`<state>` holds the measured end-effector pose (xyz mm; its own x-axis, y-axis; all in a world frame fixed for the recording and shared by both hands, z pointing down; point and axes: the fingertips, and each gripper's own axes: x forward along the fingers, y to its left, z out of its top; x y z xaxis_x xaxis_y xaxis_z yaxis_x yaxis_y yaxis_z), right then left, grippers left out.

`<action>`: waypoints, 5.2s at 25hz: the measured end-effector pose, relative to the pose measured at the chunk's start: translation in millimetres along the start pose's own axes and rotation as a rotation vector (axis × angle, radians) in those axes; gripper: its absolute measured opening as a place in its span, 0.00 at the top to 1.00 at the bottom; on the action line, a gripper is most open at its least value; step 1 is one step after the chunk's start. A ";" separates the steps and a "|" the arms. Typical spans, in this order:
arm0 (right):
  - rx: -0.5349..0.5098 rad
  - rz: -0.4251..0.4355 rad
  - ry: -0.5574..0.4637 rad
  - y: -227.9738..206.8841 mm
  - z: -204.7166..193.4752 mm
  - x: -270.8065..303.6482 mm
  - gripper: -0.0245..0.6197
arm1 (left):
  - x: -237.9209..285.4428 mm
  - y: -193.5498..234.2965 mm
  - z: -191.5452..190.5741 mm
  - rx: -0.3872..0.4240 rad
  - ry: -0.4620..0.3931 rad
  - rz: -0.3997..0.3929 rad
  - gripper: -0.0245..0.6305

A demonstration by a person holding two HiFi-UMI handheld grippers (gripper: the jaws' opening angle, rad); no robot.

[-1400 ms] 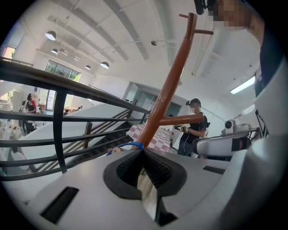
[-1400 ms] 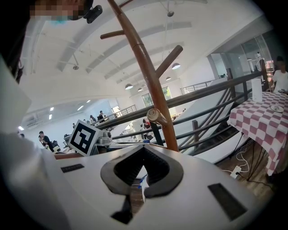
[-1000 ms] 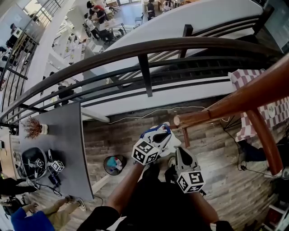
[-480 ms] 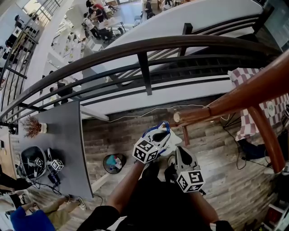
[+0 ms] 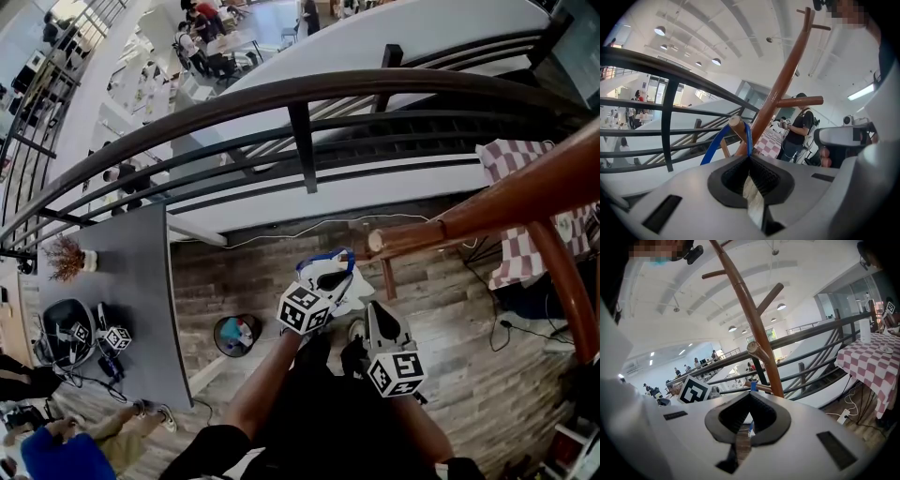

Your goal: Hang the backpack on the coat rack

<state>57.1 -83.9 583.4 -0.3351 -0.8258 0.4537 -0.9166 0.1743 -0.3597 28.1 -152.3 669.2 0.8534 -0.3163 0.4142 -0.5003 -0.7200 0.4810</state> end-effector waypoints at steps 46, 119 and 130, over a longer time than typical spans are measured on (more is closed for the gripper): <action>-0.004 -0.019 0.056 -14.6 -21.5 -17.7 0.94 | 24.2 24.5 -49.0 -0.126 -0.019 0.095 0.94; -0.053 0.068 0.092 2.8 -35.4 -13.0 0.94 | -30.0 36.2 -48.7 -0.168 -0.088 0.425 0.95; -0.095 0.139 0.070 8.8 -21.0 -2.9 0.94 | -67.7 -5.3 -20.0 -0.108 -0.130 0.433 0.95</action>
<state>45.4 -68.7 596.0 -0.4718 -0.7512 0.4617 -0.8755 0.3372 -0.3460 -30.0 -114.8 654.1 0.5706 -0.6536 0.4973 -0.8209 -0.4382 0.3660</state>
